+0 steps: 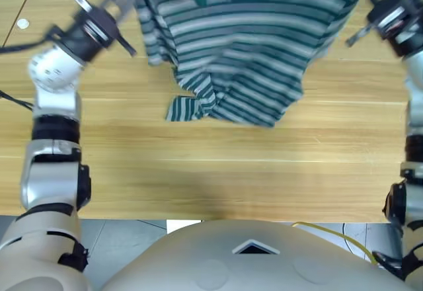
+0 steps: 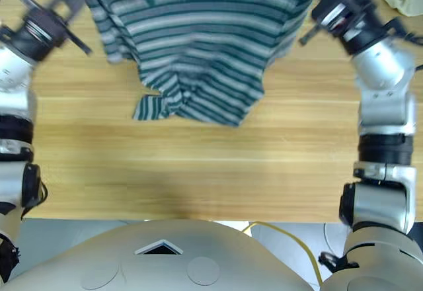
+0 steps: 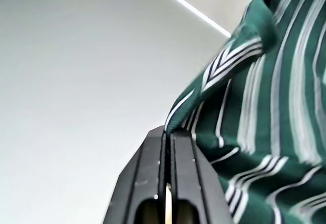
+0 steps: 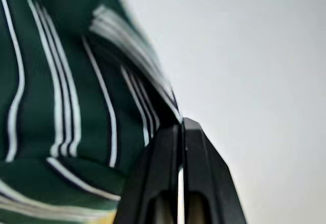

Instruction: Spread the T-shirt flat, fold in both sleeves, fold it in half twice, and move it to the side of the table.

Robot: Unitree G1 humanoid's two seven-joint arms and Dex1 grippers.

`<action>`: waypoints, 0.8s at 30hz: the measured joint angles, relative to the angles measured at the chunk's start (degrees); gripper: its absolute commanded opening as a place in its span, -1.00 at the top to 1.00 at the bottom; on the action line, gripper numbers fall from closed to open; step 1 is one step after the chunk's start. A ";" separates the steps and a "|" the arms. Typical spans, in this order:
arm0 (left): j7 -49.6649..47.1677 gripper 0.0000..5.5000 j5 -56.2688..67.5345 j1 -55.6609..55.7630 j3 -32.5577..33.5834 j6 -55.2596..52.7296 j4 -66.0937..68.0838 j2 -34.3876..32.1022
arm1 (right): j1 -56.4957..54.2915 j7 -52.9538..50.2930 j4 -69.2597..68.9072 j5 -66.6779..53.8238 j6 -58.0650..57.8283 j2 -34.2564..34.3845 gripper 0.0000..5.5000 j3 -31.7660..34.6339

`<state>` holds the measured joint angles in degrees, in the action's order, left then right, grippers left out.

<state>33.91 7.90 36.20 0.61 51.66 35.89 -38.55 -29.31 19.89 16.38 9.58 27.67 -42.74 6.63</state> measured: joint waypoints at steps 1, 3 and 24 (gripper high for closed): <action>0.26 0.99 2.03 0.07 1.56 -1.33 -1.84 -0.85 | -1.11 0.02 1.22 -1.73 -0.17 -0.89 1.00 1.56; 0.64 0.99 4.27 0.05 3.58 -3.94 -4.72 -1.90 | -1.82 0.37 2.07 -5.12 -0.25 -1.85 1.00 4.42; 49.79 0.99 52.39 -48.17 18.91 -17.14 -56.60 -11.93 | 58.73 63.20 -39.64 -72.01 23.74 -11.39 1.00 22.23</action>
<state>83.70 60.29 -11.97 19.52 34.52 -20.72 -50.48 29.42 83.08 -23.26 -62.43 51.41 -54.13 28.87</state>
